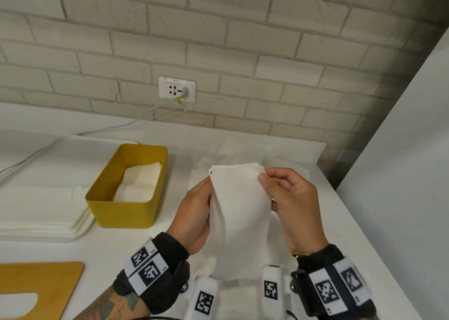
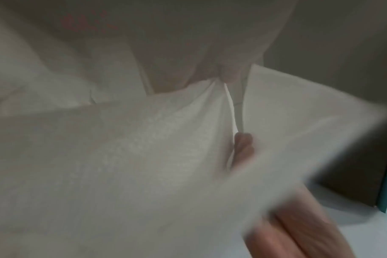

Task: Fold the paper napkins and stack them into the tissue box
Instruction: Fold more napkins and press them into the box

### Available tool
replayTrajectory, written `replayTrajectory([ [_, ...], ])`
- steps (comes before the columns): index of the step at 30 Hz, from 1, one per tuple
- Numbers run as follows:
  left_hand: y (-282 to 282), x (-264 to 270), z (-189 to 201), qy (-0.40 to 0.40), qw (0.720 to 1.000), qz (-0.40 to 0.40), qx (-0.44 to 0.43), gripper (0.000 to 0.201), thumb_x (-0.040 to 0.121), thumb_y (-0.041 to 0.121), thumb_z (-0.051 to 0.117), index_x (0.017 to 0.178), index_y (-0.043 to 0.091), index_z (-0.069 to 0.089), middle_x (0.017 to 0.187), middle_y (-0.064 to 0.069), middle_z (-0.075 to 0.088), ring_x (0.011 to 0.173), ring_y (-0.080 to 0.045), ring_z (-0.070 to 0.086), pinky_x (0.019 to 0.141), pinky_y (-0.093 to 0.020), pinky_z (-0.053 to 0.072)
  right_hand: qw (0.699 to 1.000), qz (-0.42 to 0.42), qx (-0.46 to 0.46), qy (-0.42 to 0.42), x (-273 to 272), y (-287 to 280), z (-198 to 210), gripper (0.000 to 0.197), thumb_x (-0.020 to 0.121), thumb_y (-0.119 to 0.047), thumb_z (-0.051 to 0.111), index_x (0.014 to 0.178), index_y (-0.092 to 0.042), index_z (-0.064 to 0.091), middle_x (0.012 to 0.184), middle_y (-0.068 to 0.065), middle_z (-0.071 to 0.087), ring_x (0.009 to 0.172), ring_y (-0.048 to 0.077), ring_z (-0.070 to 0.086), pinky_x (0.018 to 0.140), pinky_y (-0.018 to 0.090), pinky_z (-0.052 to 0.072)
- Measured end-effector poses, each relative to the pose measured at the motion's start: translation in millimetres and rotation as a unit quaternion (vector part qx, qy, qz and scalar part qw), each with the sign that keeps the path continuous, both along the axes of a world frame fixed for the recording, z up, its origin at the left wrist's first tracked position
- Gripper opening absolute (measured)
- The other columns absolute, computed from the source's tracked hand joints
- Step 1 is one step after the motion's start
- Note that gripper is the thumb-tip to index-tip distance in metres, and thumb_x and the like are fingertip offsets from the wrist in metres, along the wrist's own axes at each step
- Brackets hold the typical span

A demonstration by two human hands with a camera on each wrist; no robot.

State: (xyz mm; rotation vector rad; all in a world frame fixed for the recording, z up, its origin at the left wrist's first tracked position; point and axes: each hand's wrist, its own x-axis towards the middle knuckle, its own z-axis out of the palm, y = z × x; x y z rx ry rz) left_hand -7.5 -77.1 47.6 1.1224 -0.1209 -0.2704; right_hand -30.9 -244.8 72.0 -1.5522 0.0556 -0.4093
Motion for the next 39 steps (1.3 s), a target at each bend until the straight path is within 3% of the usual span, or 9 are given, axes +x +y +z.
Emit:
replayTrajectory([
  [6, 1, -3, -4, 0.021, 1.0, -0.013, -0.003, 0.044, 0.106, 0.047, 0.036, 0.111, 0.023, 0.071, 0.105, -0.002, 0.08, 0.096, -0.014, 0.076, 0.077, -0.028, 0.058, 0.996, -0.075, -0.036, 0.01, 6, 2, -15, 0.007, 0.089, -0.015, 0.076, 0.096, -0.016, 0.075, 0.087, -0.003, 0.077, 0.085, 0.01, 0.073, 0.077, 0.019, 0.056],
  [13, -3, 1, -16, -0.008, 0.999, -0.012, 0.042, 0.027, 0.099, 0.017, 0.06, 0.123, 0.008, 0.068, 0.118, -0.011, 0.076, 0.108, -0.029, 0.073, 0.086, -0.036, 0.06, 0.996, -0.092, -0.016, 0.014, 9, 7, -23, 0.014, 0.088, -0.021, 0.078, 0.1, -0.018, 0.074, 0.095, -0.002, 0.077, 0.092, 0.013, 0.073, 0.09, 0.037, 0.059],
  [17, 3, 6, -11, -0.01, 1.0, 0.003, 0.021, 0.028, 0.101, 0.019, 0.056, 0.125, 0.008, 0.067, 0.118, -0.012, 0.075, 0.108, -0.031, 0.073, 0.092, -0.045, 0.059, 0.993, 0.055, -0.017, 0.1, 3, -2, -35, 0.06, 0.071, -0.049, 0.078, 0.125, -0.032, 0.058, 0.12, -0.005, 0.07, 0.105, 0.012, 0.07, 0.091, 0.037, 0.058],
  [20, 4, 12, -6, -0.014, 1.0, 0.027, 0.004, 0.03, 0.103, 0.023, 0.054, 0.125, 0.005, 0.067, 0.117, -0.015, 0.075, 0.109, -0.034, 0.072, 0.092, -0.048, 0.059, 0.984, 0.122, -0.021, 0.128, -6, 6, -50, 0.055, 0.082, -0.052, 0.069, 0.131, -0.031, 0.056, 0.124, -0.007, 0.071, 0.111, 0.011, 0.07, 0.096, 0.041, 0.057],
  [24, 3, 18, -5, -0.009, 0.998, 0.054, -0.013, 0.033, 0.104, 0.026, 0.054, 0.127, 0.004, 0.065, 0.12, -0.018, 0.073, 0.113, -0.039, 0.069, 0.096, -0.053, 0.056, 0.971, 0.18, -0.05, 0.146, -21, 20, -75, 0.051, 0.092, -0.055, 0.052, 0.142, -0.047, 0.043, 0.132, -0.024, 0.062, 0.118, -0.003, 0.062, 0.092, 0.025, 0.056],
  [27, 7, 19, -7, -0.001, 0.998, 0.056, -0.007, 0.031, 0.105, 0.028, 0.053, 0.124, 0.008, 0.068, 0.118, -0.014, 0.075, 0.111, -0.034, 0.071, 0.093, -0.049, 0.057, 0.962, 0.213, -0.071, 0.158, -23, 13, -73, 0.053, 0.09, -0.057, 0.055, 0.141, -0.046, 0.044, 0.131, -0.025, 0.063, 0.119, -0.002, 0.061, 0.097, 0.025, 0.051],
  [33, 5, 12, -11, -0.035, 0.997, 0.024, 0.07, 0.031, 0.102, 0.036, 0.054, 0.123, 0.019, 0.068, 0.114, -0.003, 0.077, 0.106, -0.023, 0.074, 0.093, -0.041, 0.058, 0.989, 0.116, 0.004, 0.096, -3, 2, -42, 0.022, 0.1, -0.018, 0.06, 0.121, -0.014, 0.062, 0.114, 0.002, 0.076, 0.108, 0.02, 0.071, 0.093, 0.04, 0.057],
  [36, -1, 5, -22, -0.105, 0.984, 0.067, 0.128, 0.031, 0.097, 0.036, 0.063, 0.127, 0.029, 0.061, 0.118, 0.014, 0.073, 0.11, -0.008, 0.07, 0.093, -0.031, 0.057, 0.998, 0.049, -0.007, 0.048, 1, 6, -40, 0.016, 0.101, -0.015, 0.06, 0.117, -0.018, 0.061, 0.111, 0.001, 0.075, 0.104, 0.02, 0.072, 0.094, 0.045, 0.057],
  [39, -7, -4, -36, -0.132, 0.975, 0.009, 0.181, 0.041, 0.102, 0.018, 0.06, 0.138, 0.033, 0.048, 0.127, 0.015, 0.066, 0.117, -0.003, 0.064, 0.096, -0.027, 0.055, 0.996, 0.053, -0.04, 0.055, 0, 18, -51, 0.025, 0.102, -0.017, 0.058, 0.123, -0.031, 0.058, 0.116, -0.007, 0.072, 0.111, 0.016, 0.069, 0.095, 0.043, 0.055],
])
